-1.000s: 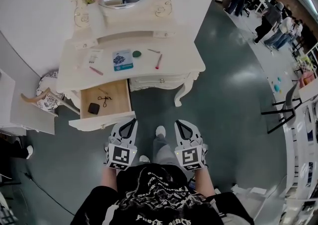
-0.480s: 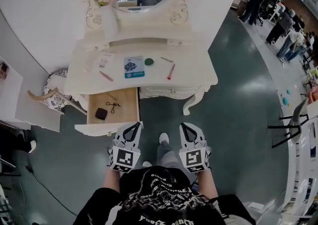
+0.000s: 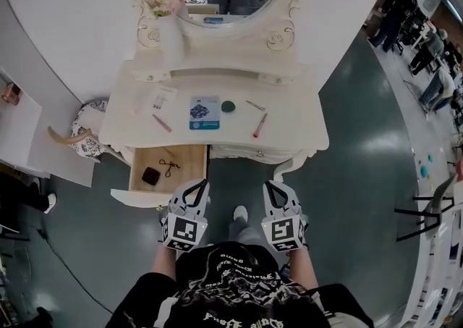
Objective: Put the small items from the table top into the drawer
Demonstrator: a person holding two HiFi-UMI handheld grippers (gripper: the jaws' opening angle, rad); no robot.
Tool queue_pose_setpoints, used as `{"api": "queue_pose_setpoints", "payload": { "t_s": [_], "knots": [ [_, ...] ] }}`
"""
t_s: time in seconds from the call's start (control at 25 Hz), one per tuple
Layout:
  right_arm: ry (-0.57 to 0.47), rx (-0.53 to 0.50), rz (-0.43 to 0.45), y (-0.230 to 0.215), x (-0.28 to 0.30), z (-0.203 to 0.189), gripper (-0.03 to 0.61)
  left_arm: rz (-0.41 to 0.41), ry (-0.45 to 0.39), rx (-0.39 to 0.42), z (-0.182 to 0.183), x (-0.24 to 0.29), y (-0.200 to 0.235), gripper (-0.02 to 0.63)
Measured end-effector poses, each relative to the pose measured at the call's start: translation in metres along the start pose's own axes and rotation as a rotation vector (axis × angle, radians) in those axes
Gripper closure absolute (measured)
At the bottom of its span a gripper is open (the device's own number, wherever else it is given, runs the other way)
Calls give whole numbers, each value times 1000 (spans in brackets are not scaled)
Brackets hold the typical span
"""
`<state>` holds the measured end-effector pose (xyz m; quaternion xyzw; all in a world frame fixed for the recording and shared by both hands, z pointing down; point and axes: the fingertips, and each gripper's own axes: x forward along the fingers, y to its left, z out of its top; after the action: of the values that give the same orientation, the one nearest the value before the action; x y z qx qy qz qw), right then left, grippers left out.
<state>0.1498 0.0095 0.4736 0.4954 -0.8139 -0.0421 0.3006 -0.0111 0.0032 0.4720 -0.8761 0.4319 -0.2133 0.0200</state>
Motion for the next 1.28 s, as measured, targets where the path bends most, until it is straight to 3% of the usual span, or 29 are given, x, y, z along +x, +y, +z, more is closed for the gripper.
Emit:
{"api": "queue_pose_setpoints", "payload": {
  "t_s": [0.8,1.28],
  "knots": [
    [3,24,155,-103,104,-14,566,118,24,-49,50,129,23,598],
    [56,66,173,-107,120,-23,565,128,40,-56,51,145,35,598]
  ]
}}
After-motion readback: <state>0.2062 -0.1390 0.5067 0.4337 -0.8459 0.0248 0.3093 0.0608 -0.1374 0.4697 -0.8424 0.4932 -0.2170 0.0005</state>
